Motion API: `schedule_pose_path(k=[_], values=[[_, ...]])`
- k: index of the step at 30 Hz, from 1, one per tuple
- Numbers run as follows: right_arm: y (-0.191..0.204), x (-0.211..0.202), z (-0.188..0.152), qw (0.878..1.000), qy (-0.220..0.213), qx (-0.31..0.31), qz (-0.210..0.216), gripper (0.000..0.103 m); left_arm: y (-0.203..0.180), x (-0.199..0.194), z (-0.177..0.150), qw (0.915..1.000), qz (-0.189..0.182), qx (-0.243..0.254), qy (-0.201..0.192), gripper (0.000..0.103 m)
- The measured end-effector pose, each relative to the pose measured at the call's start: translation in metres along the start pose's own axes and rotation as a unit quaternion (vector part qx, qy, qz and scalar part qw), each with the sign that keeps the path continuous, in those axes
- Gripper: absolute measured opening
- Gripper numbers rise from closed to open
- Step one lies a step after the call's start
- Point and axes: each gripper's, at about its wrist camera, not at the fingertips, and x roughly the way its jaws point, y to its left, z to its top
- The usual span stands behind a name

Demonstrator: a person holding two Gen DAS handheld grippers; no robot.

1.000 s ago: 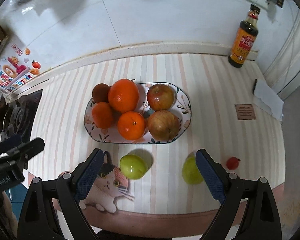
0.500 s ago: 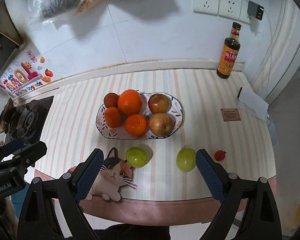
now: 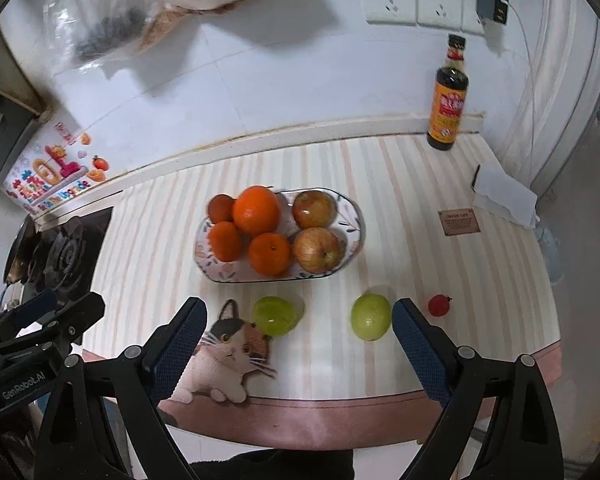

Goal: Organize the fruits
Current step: 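Lift both open grippers away from the plate toward the green apples, then grasp a green apple with the left gripper while the right gripper grasps another green apple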

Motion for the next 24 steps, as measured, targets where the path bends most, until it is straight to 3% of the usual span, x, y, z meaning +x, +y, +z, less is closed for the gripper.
schedule_pose_path(k=[4, 6, 12, 15, 19, 21, 24], values=[[-0.028, 0.037, 0.002, 0.999, 0.032, 0.021, -0.004, 0.097, -0.016, 0.028, 0.002, 0.9983, 0.054, 0.023, -0.002, 0.1], [-0.041, 0.057, 0.0, 0.998, 0.049, 0.029, -0.007, 0.097, -0.023, 0.05, 0.003, 0.9971, 0.068, 0.031, 0.016, 0.1], [-0.079, 0.133, -0.012, 0.992, 0.118, 0.05, -0.021, 0.097, -0.052, 0.114, 0.001, 0.9923, 0.084, 0.061, 0.068, 0.1], [-0.094, 0.164, -0.02, 0.988, 0.143, 0.06, -0.025, 0.097, -0.069, 0.143, -0.004, 0.9896, 0.075, 0.079, 0.095, 0.1], [-0.107, 0.191, -0.03, 0.984, 0.162, 0.073, -0.007, 0.094, -0.088, 0.18, -0.015, 0.9832, 0.033, 0.099, 0.15, 0.1], [-0.111, 0.199, -0.033, 0.983, 0.167, 0.074, -0.002, 0.08, -0.097, 0.195, -0.023, 0.9781, 0.02, 0.113, 0.174, 0.1], [-0.114, 0.208, -0.038, 0.983, 0.171, 0.073, 0.008, 0.068, -0.108, 0.211, -0.032, 0.9736, -0.003, 0.123, 0.192, 0.099]])
